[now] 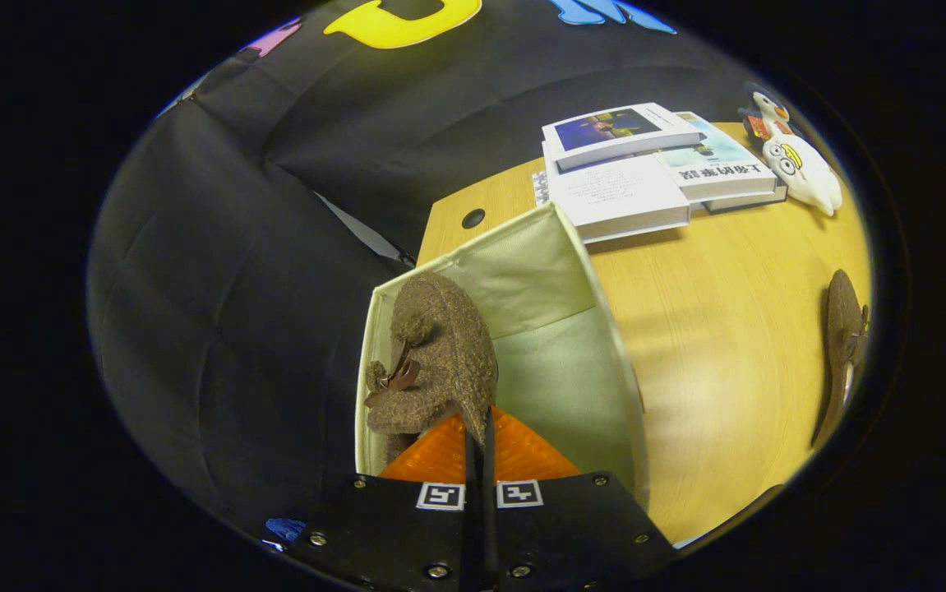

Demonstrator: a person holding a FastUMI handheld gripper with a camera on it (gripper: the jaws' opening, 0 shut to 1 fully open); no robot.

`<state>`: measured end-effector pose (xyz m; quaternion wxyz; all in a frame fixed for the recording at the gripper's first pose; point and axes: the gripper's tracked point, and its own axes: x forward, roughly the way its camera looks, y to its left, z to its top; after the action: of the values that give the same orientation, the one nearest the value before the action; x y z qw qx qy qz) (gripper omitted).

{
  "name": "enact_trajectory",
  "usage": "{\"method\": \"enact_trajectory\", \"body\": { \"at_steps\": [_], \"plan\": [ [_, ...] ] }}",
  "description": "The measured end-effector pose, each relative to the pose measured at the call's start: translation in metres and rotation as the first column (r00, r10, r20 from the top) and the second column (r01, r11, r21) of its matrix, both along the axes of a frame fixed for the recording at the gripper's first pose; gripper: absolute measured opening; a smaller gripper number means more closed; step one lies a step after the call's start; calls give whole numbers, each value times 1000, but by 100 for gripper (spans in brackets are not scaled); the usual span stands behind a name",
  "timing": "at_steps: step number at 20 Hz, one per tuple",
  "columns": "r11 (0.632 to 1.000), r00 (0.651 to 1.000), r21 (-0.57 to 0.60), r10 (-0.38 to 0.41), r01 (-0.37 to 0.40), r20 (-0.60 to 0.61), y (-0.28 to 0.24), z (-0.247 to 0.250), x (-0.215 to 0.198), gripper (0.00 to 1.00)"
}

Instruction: Open the storage box then place both shoes into the box .Put the left shoe in first, then the right shoe, with the right side of both shoes facing outward in a uniform manner.

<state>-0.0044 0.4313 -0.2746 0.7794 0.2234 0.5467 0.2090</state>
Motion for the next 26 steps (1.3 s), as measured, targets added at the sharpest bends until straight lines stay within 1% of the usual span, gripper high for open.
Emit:
{"method": "enact_trajectory", "body": {
  "at_steps": [5,7,8,10,11,13,14,16,17,20,22,26],
  "plan": [
    [999,999,-32,-2,1,-49,17,-22,-9,0],
    [999,998,-37,14,-17,-62,23,-27,-13,0],
    [999,998,-37,20,-22,-65,24,-29,-14,3],
    [999,997,-44,26,-29,-69,26,-31,-15,3],
    [999,997,-26,39,-41,-71,29,-29,-16,3],
    [994,991,52,98,-94,-86,43,-20,-25,40],
    [991,991,84,114,-107,-76,46,-11,-27,58],
    [989,991,79,128,-125,-38,35,-2,-25,94],
    [988,991,82,135,-133,-22,34,2,-24,97],
    [980,987,117,158,-159,14,22,23,-23,97],
    [978,984,115,166,-172,60,6,43,-21,97],
    [979,977,109,155,-172,144,-29,74,-9,97]
  ]
}}
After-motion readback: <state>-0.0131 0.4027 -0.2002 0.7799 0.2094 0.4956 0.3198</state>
